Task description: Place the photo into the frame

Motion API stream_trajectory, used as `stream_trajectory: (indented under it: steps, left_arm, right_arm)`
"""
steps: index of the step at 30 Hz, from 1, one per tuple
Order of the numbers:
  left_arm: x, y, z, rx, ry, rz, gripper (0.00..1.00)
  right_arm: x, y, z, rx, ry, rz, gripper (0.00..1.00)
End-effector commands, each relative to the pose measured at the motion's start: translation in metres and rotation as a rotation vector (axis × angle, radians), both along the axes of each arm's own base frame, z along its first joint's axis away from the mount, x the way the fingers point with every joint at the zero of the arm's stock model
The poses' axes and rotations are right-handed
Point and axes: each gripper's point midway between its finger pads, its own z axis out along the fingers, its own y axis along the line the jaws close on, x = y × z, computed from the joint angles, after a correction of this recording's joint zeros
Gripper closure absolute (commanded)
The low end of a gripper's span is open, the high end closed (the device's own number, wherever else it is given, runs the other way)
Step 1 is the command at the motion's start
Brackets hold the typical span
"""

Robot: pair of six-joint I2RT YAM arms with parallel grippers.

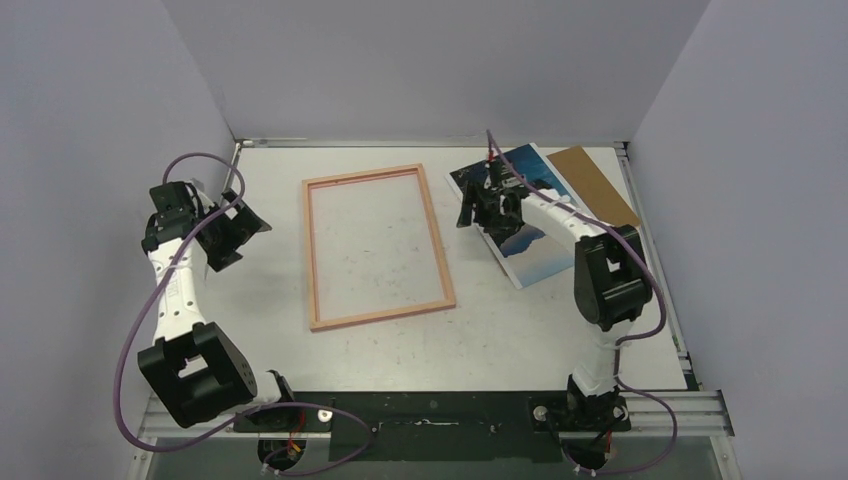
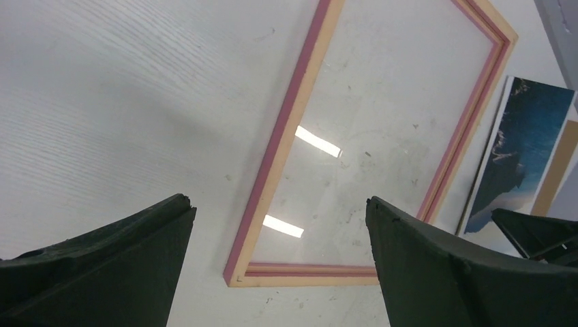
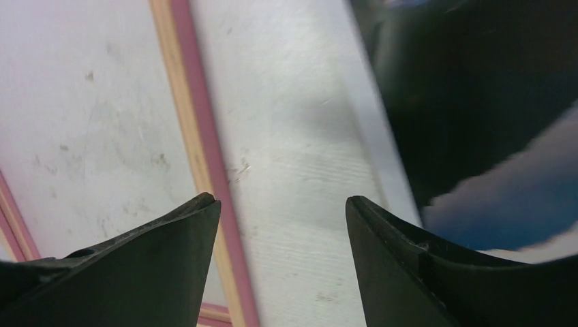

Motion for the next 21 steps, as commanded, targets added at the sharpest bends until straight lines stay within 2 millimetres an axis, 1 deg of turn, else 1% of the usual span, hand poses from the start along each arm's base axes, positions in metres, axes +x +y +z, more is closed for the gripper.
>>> stream_trajectory:
  steps: [1,4,7,8,10,12,14,18,19,20,21]
  left_arm:
    - [0.015,-0.020,0.036,-0.053,-0.164,-0.081,0.03]
    - [0.022,-0.038,0.046,-0.101,-0.213,-0.128,0.04]
    - [0.030,-0.065,0.052,-0.106,-0.238,-0.195,0.05]
    - [0.033,-0.081,0.052,-0.109,-0.243,-0.234,0.05]
    - [0.040,-0.108,0.054,-0.125,-0.258,-0.288,0.05]
    - [0.049,-0.139,0.054,-0.152,-0.272,-0.349,0.06]
    - [0.057,-0.178,0.052,-0.176,-0.277,-0.419,0.07]
    - [0.074,-0.249,0.052,-0.222,-0.313,-0.542,0.13]
    - [0.077,-0.266,0.051,-0.236,-0.316,-0.570,0.15]
    - [0.079,-0.288,0.050,-0.249,-0.320,-0.609,0.17]
    - [0.082,-0.305,0.048,-0.257,-0.320,-0.637,0.18]
  right_arm:
    - [0.035,-0.066,0.046,-0.115,-0.163,-0.189,0.31]
    - [0.035,-0.123,0.033,-0.217,-0.108,-0.369,0.31]
    - [0.028,-0.175,0.024,-0.276,-0.064,-0.524,0.31]
    - [0.025,-0.193,0.023,-0.276,-0.051,-0.574,0.31]
    - [0.019,-0.214,0.021,-0.269,-0.032,-0.641,0.31]
    - [0.011,-0.232,0.021,-0.263,-0.020,-0.722,0.31]
    - [0.001,-0.244,0.016,-0.222,-0.003,-0.802,0.32]
    - [-0.017,-0.261,0.016,-0.104,0.009,-0.929,0.34]
    - [-0.023,-0.264,0.014,-0.086,0.018,-0.949,0.34]
    - [-0.029,-0.269,0.014,-0.064,0.019,-0.975,0.34]
    - [-0.033,-0.270,0.012,-0.037,0.018,-0.988,0.34]
